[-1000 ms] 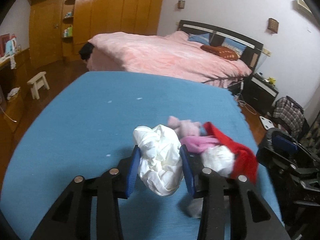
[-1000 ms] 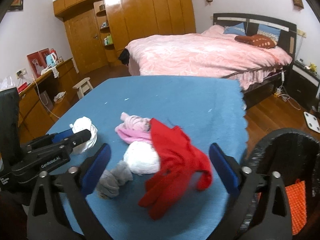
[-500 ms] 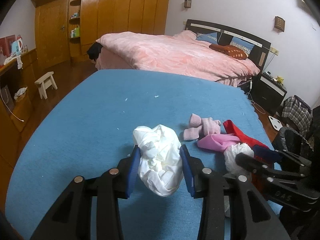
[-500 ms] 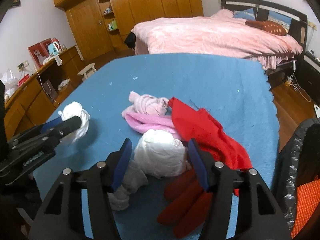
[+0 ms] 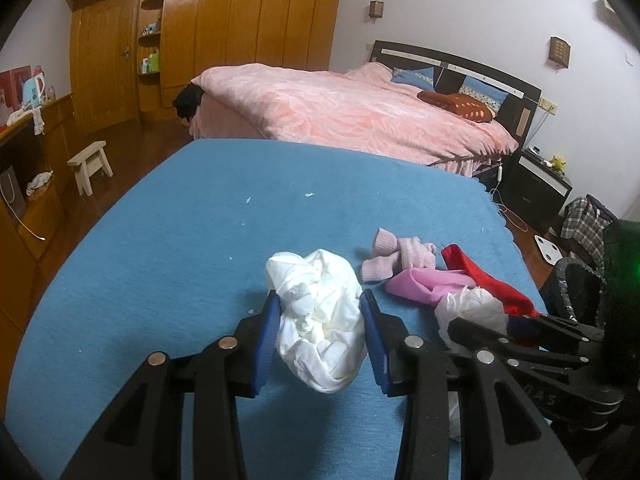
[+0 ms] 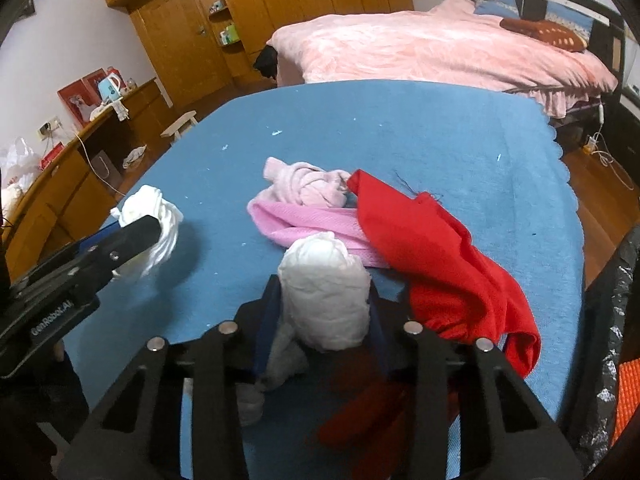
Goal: Collect trash
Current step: 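Lift the white bag with the left gripper while the right gripper grasps the white crumpled ball, then carry the white bag and white ball over the black bin and open both grippers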
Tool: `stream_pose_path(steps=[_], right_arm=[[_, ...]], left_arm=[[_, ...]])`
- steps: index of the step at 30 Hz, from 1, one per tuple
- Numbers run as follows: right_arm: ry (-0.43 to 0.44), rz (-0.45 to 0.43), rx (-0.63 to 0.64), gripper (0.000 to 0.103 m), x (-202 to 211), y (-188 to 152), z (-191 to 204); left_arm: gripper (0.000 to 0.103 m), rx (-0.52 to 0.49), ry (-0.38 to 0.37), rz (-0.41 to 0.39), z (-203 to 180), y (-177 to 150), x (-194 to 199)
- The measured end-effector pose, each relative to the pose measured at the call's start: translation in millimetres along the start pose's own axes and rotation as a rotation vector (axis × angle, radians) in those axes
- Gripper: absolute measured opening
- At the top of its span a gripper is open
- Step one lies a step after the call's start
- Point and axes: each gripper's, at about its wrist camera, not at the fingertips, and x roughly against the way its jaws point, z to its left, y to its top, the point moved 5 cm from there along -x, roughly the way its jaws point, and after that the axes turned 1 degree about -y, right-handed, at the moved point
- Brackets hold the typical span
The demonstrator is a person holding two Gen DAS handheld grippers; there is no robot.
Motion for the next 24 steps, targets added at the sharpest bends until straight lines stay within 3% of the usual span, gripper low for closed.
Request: stream_pose_path(steps=[12,24], right_arm=[[0.025,-0.142,0.045,0.038,63.9,24.2,5.2],[0.005,-0.240,0.013,0.038,122.3,39.7,-12.8]], left_arm=[[0.041,-0.007,-0.019,-0.043,-19.6,12.5,23.6],[0.041,-0.055,-0.080,-0.107,-67.3,35.7,58.4]])
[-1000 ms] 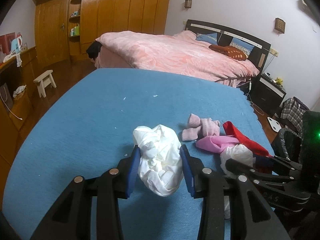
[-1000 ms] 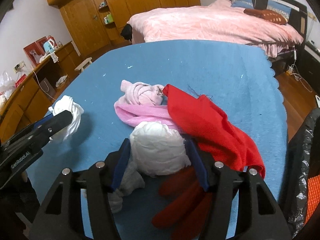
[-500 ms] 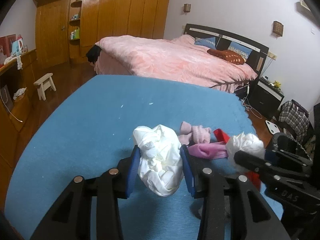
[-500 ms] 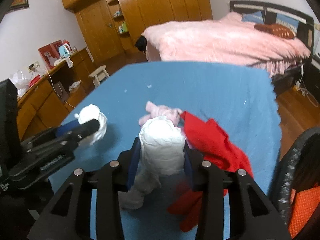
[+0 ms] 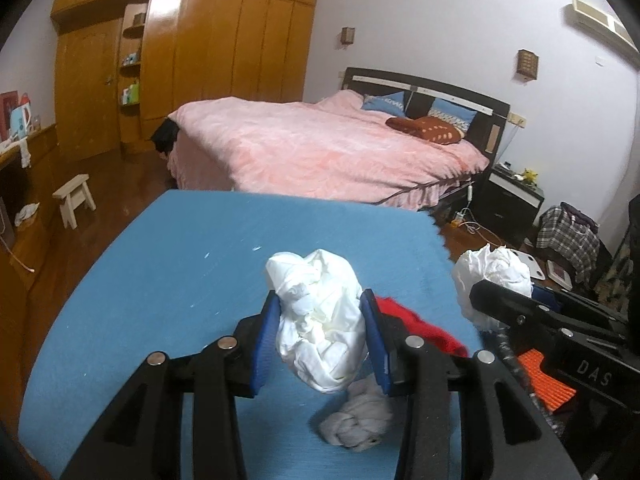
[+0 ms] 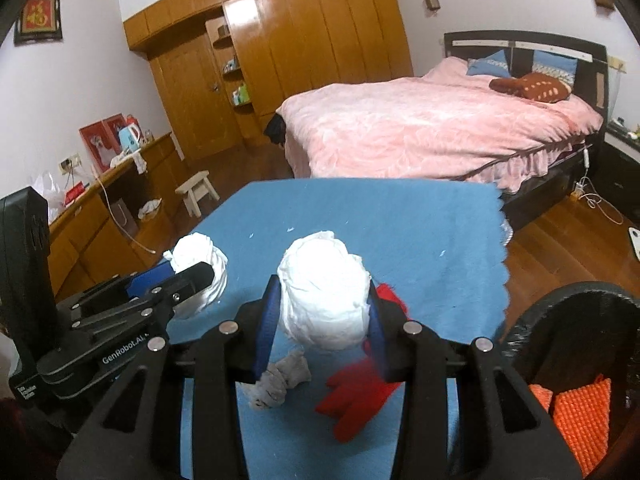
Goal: Collect trash
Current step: 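Carry the white bag and white ball over the black bin and open both grippers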
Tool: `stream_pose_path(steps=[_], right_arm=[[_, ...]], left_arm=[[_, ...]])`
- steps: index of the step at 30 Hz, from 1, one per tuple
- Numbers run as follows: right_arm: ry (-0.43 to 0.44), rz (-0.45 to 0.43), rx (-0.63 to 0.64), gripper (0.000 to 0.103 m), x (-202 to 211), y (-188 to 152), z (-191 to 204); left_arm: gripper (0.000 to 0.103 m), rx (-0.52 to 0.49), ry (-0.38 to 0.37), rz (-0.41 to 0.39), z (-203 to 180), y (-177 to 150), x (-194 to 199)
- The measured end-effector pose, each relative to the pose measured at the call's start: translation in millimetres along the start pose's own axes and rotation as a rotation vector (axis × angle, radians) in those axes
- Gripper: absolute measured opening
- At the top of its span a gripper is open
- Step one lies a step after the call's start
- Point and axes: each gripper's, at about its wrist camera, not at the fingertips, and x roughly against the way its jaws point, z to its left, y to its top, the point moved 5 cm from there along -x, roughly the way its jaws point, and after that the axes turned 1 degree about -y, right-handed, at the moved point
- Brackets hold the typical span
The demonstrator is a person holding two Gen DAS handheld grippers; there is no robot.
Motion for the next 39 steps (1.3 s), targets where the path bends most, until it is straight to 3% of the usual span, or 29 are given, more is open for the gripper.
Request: stream_pose_path(steps=[16,39], right_arm=[[-0.109,-0.113,-0.037,0.038,94.3,13.0,-45.8],[-0.317,-0.204,-0.113,0.038,214.5,-11.6,-125.8]], left_arm=[[0.041,-0.076,-0.069,-0.051,-72.6,20.7,33.1],[0.041,-0.165,-0.199,-0.089,-178.5,22.3,60.2]])
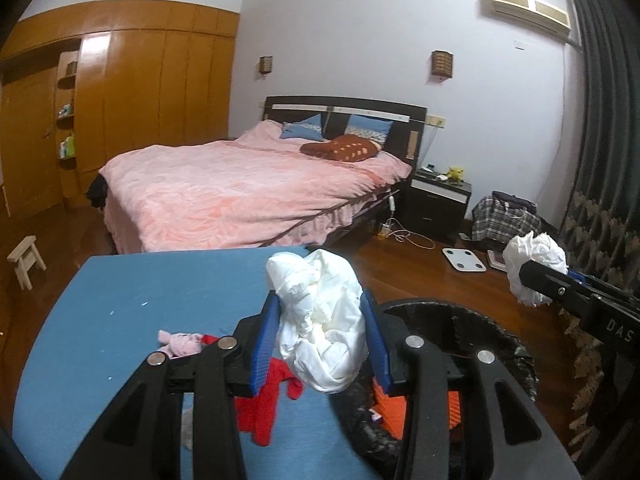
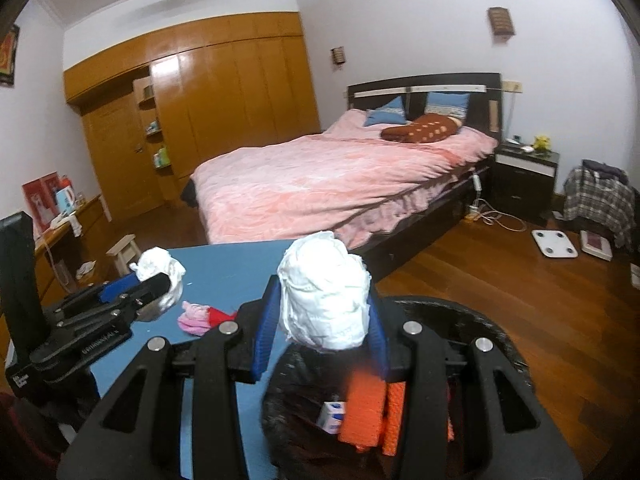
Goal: Collect trash
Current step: 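Carry the white bag and white ball over the black bin and open both grippers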
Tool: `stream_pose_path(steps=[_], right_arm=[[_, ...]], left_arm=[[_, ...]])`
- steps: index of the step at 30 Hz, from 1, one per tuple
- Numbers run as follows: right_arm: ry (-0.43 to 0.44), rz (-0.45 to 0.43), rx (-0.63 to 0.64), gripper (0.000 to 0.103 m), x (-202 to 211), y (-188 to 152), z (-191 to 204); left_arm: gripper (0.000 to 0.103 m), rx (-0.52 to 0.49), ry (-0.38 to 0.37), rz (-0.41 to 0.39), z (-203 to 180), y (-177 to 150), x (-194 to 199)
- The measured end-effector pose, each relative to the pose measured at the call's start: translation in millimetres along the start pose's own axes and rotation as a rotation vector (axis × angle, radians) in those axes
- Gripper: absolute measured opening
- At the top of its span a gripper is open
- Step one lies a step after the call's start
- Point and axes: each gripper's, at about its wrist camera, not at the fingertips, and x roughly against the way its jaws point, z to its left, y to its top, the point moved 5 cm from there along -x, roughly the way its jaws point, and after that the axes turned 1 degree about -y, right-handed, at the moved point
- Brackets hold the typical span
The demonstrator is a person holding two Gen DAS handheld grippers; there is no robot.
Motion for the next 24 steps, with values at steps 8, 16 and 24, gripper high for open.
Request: stream_pose_path(steps=[8,16,24], right_arm=[[-0.084,0.000,-0.056,0.038,16.1,-13.1,-43.8],[-0.133,0.009,-0.084,0.038,20.9,-27.5,-70.7],[-0.163,0.044,-0.113,0.038,12.8,-42.6,-91.0]], left_arm=[[0.041,-0.039,-0.058,0.005,-35.0,0.3,-8.2],[0.041,-0.074,-0.113,0.031,-68.3,-6.8,-27.8],[0.041,-0.104,-0.164,0.057,-96.0,-17.7,-54.0]])
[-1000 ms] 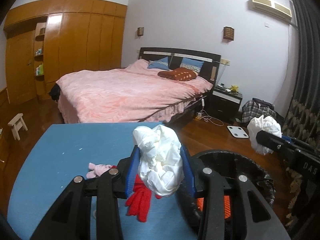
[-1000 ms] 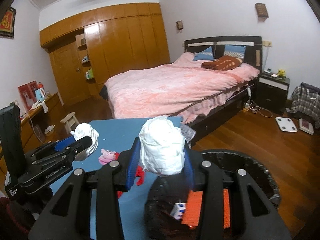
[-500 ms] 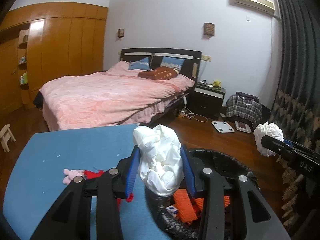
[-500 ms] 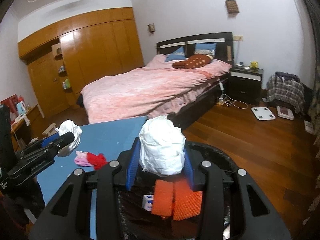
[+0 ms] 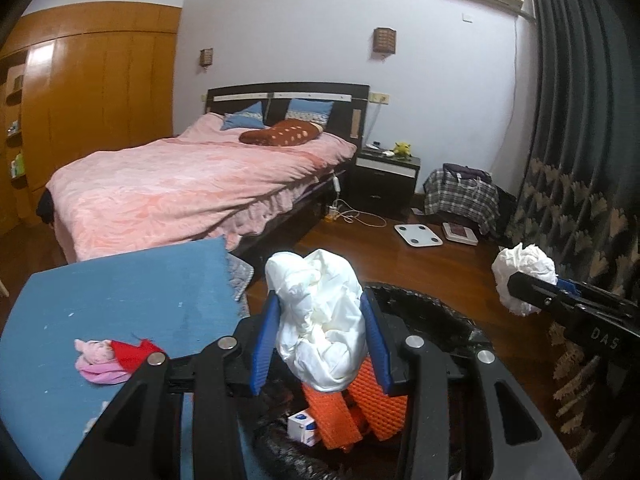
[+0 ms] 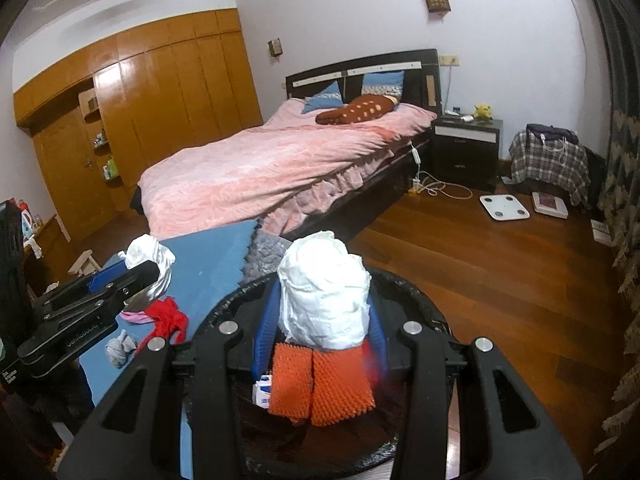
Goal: Collect trash
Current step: 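Carry the white bag and white ball over the black bin and open both grippers, then move both tools from the bin back over the table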
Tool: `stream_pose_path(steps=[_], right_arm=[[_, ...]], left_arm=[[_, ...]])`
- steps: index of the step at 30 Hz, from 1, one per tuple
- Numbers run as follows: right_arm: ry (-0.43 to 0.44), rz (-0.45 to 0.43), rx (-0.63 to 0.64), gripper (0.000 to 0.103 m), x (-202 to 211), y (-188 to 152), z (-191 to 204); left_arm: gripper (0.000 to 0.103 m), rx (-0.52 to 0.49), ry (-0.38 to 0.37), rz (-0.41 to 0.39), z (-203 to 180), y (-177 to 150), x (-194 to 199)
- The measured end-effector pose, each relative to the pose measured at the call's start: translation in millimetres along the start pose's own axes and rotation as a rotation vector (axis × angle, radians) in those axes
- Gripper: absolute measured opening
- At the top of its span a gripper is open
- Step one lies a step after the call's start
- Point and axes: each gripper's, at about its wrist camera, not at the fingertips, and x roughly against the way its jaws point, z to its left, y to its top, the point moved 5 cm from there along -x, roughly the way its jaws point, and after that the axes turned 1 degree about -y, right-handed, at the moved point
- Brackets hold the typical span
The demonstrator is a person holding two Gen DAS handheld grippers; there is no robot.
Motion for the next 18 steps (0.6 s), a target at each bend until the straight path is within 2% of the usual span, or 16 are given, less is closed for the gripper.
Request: stream_pose_path(steps=[7,10,12,13,15,17,18], right_arm=[[-0.024,0.038,-0.021,0.038,-18.8,-8.6,-15.6],[-0.027,0.049,-0.020,0.042,-26.1,-11.1,-17.9],[-0.049,0.056,-0.008,0.059,-30.1,-13.0,-19.7],[-0.057,0.059,-0.007,0.063,-30.9,-12.8,-18.7],[-0.068,0.050,-0.007,0.078,-30.7,-13.4,-19.4],[-0.091,0.031,-0.002,0.089,-27.8,-12.8,-19.7],[-0.098,0.023,-0.001,0.091,-26.6,-12.4,-19.8]], left_arm=[[0.041,-0.009,-0.035,0.025,-10.5,-4.8,-23.3],[0.045,-0.007,-0.061,0.042,-13.6,-5.6,-31.3],[0.057,0.002,-0.084,0.050,-10.4,-6.0,-34.9],[0.060,0.003,-0.081,0.045,-9.4,-6.3,-33.1],[0.068,0.001,-0.067,0.033,-4.2,-4.4,-29.5],[0.073,0.004,-0.056,0.028,2.6,-3.1,-24.8],[0.077,0.006,-0.045,0.022,8.8,-2.5,-20.5]])
